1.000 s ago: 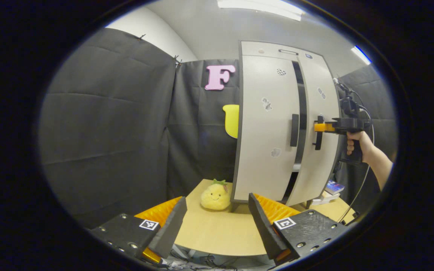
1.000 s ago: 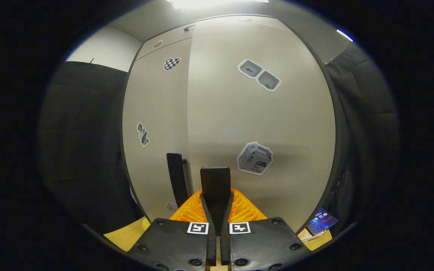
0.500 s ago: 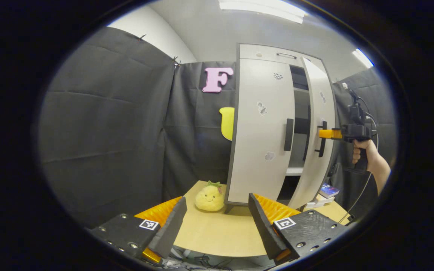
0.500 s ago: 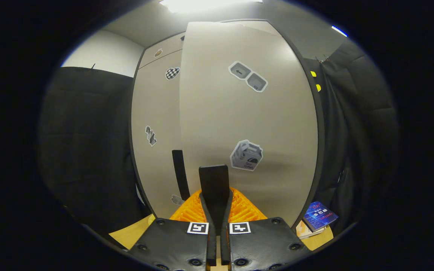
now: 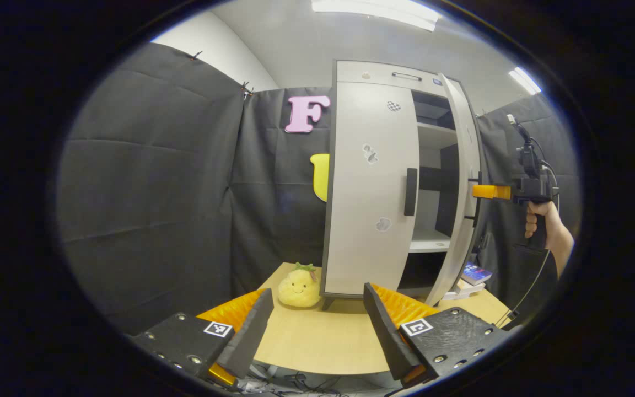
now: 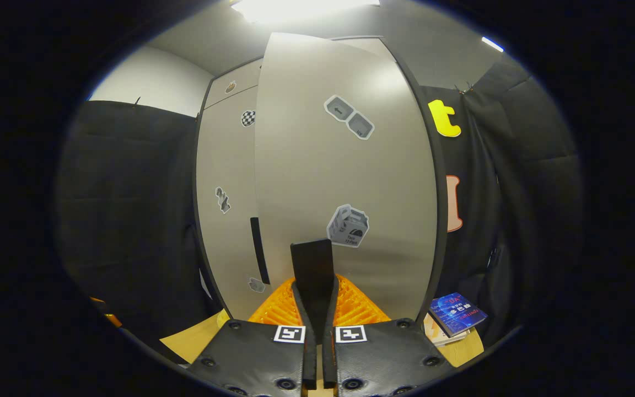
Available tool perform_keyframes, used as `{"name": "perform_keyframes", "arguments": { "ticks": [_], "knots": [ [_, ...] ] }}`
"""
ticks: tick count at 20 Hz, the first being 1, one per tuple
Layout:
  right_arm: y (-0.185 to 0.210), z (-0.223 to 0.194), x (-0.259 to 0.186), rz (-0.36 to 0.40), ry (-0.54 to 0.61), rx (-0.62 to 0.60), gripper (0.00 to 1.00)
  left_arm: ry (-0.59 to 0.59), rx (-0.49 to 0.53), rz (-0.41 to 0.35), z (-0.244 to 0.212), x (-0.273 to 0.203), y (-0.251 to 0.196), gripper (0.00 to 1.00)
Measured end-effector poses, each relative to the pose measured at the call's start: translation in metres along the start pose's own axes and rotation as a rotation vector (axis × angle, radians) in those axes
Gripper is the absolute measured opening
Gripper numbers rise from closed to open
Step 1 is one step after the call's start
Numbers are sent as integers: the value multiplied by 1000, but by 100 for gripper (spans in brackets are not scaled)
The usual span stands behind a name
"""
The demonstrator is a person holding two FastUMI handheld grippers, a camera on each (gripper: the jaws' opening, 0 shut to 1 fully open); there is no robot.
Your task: Open the right door of the double-door shoe cabinet with the right hand, and open the left door with the left hand.
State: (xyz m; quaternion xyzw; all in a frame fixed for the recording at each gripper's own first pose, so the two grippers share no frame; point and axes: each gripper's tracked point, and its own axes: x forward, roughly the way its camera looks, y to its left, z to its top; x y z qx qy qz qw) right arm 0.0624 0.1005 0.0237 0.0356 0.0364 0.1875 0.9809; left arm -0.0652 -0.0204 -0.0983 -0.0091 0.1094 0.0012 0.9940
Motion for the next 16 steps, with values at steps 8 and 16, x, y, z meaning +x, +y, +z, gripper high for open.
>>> {"name": "perform_keyframes", "arguments": {
  "ticks": [8, 16],
  "knots": [
    [-31, 0, -36, -64, -2, -17, 6, 7, 14, -77, -2, 13, -28, 94],
    [-53, 4, -51, -157, -29, -64, 4, 7, 21, -142, -3, 17, -48, 94]
  ]
}}
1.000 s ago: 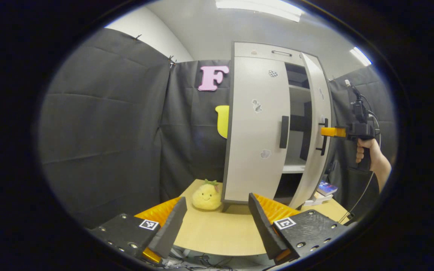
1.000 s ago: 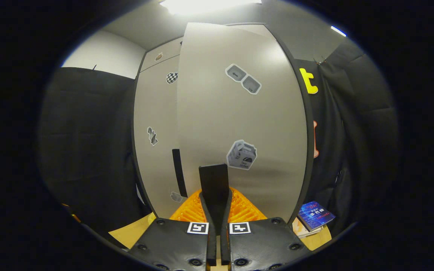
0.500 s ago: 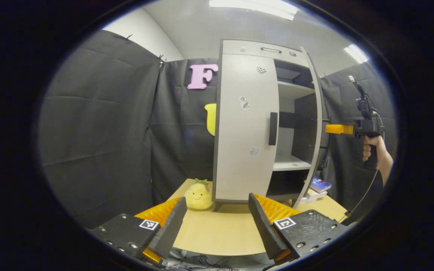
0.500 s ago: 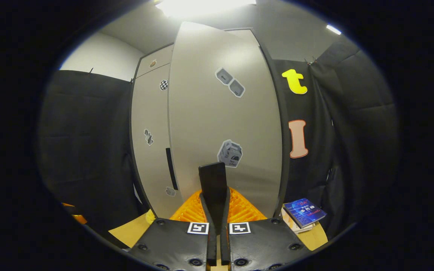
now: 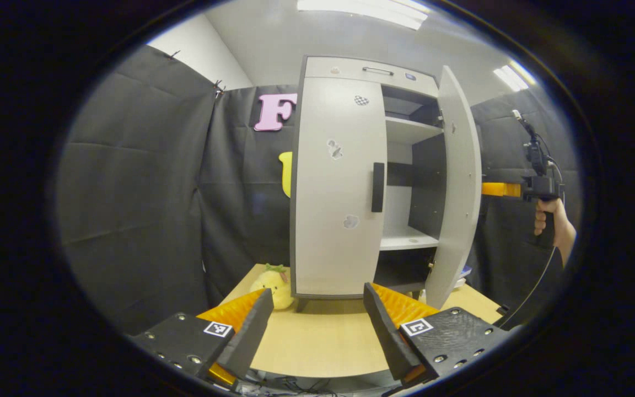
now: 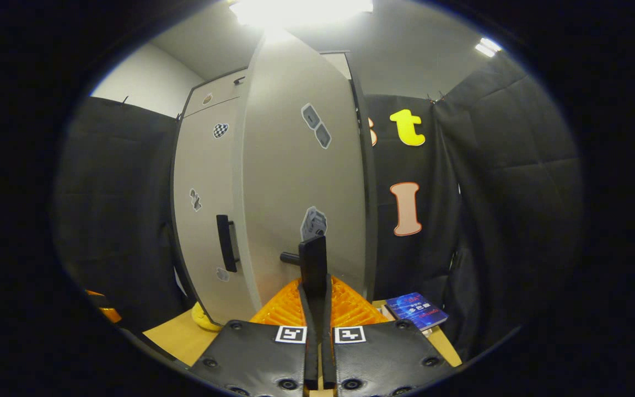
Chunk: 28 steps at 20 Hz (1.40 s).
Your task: Open the right door of the double-door shoe cabinet with the right hand, and open the left door with the left hand.
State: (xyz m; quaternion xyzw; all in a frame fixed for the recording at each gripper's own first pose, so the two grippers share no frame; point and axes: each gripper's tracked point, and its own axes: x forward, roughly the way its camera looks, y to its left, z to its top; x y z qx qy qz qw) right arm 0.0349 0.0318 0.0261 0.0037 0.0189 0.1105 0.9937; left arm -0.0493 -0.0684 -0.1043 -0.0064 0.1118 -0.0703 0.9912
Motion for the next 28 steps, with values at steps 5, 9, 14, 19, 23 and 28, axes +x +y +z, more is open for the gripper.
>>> {"name": "perform_keyframes", "arguments": {
  "ticks": [5, 9, 14, 19, 23, 28],
  "knots": [
    [-15, 1, -3, -34, -5, -7, 4, 14, -23, -10, -4, 0, -2, 94],
    [-45, 3, -2, -116, -10, -58, 4, 16, -29, -20, -4, 0, -3, 94],
    [-57, 3, 4, -57, -48, 74, 4, 21, -9, -38, -4, 0, -6, 94],
    [-62, -1, 2, -75, -43, 62, 4, 23, -36, -43, -3, -1, -5, 94],
    [-60, -4, -4, -69, -53, 85, 3, 37, -43, -38, -4, -2, -5, 94],
    [-60, -5, -7, -81, -65, 121, 4, 27, -45, -52, -2, -1, -4, 95]
  ]
}}
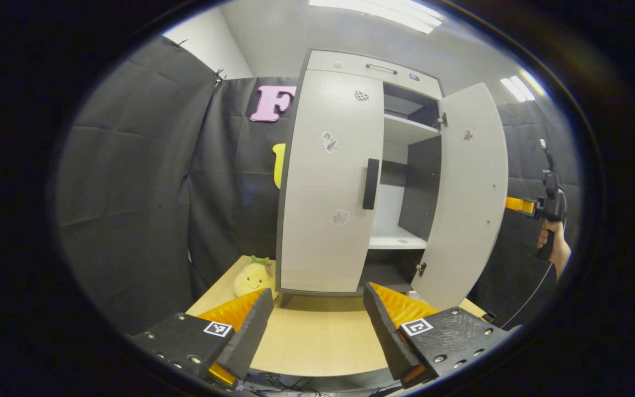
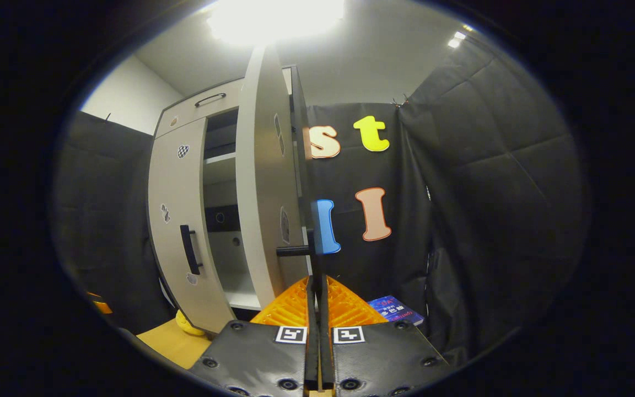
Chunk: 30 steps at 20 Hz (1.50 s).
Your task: Open the right door of the double-door shoe cabinet with the right hand, and open the left door with the left hand.
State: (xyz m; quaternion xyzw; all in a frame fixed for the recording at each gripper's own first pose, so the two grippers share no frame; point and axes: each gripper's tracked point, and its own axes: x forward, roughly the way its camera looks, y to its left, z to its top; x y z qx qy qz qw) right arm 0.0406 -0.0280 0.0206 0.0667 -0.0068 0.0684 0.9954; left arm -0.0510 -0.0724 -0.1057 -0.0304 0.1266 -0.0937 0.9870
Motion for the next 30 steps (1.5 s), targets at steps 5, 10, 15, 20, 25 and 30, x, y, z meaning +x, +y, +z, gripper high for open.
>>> {"name": "perform_keyframes", "arguments": {
  "ticks": [5, 10, 15, 20, 25, 30],
  "knots": [
    [-8, 8, -6, -59, -34, 25, 0, 9, -6, -16, -2, 1, -2, 95],
    [-26, 11, -21, -134, -27, 10, 2, 5, -5, -32, -3, 3, -4, 95],
    [-33, 24, -36, -205, -43, 1, 3, -20, -22, -82, -1, 16, -11, 95],
    [-72, 33, -60, -322, -16, -56, 18, -18, -71, -171, 2, 49, -31, 94],
    [-109, 26, -63, -438, -21, -89, 93, -52, -81, -230, 26, 92, -51, 94],
    [-117, 12, -33, -448, -4, -79, 98, -124, -47, -233, 77, 149, -70, 94]
  ]
}}
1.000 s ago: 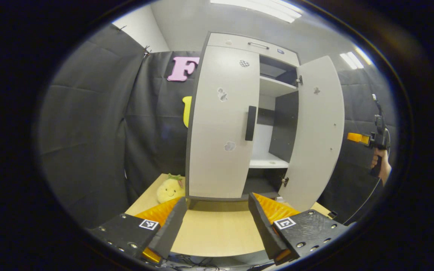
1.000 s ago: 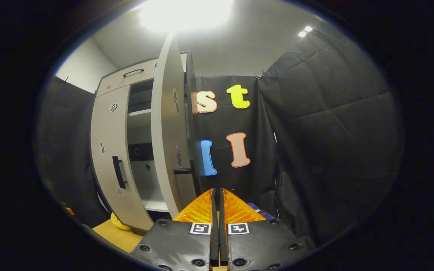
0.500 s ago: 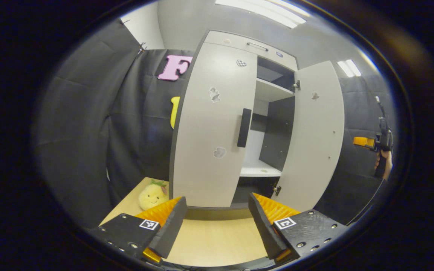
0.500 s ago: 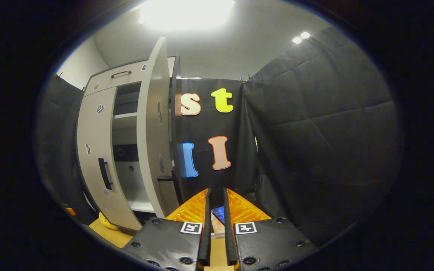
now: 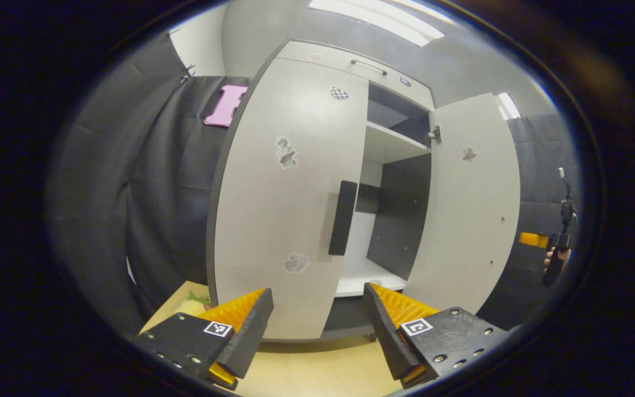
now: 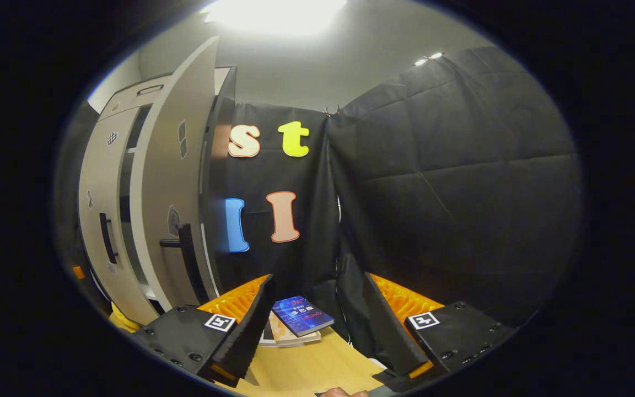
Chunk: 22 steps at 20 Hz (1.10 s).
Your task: Open the right door of the double-door shoe cabinet with the right hand, and open the left door with the left hand.
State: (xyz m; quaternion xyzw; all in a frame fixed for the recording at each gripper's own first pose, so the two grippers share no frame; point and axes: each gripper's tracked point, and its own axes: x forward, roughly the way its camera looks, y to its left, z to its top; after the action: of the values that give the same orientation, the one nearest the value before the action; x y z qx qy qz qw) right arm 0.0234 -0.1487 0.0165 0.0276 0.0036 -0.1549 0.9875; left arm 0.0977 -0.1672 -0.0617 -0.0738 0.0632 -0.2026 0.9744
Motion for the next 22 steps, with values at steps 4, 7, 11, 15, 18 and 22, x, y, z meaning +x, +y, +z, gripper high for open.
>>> {"name": "perform_keyframes", "arguments": {
  "ticks": [4, 7, 11, 15, 18, 22],
  "knots": [
    [-4, -9, 29, -7, 9, 1, 98, -25, 54, 40, 27, 48, -5, 94],
    [-8, -10, 53, -12, 6, 33, 97, -58, 38, 53, 44, 78, -13, 95],
    [-12, -19, 84, -5, 26, 37, 98, -84, 76, 106, 62, 111, -11, 95],
    [-13, -23, 109, 15, 35, 53, 98, -87, 91, 128, 65, 130, -21, 92],
    [-17, -26, 123, 22, 39, 61, 98, -96, 109, 152, 67, 145, -27, 90],
    [-25, -31, 142, 23, 48, 66, 98, -87, 119, 192, 69, 160, -31, 81]
  ]
}}
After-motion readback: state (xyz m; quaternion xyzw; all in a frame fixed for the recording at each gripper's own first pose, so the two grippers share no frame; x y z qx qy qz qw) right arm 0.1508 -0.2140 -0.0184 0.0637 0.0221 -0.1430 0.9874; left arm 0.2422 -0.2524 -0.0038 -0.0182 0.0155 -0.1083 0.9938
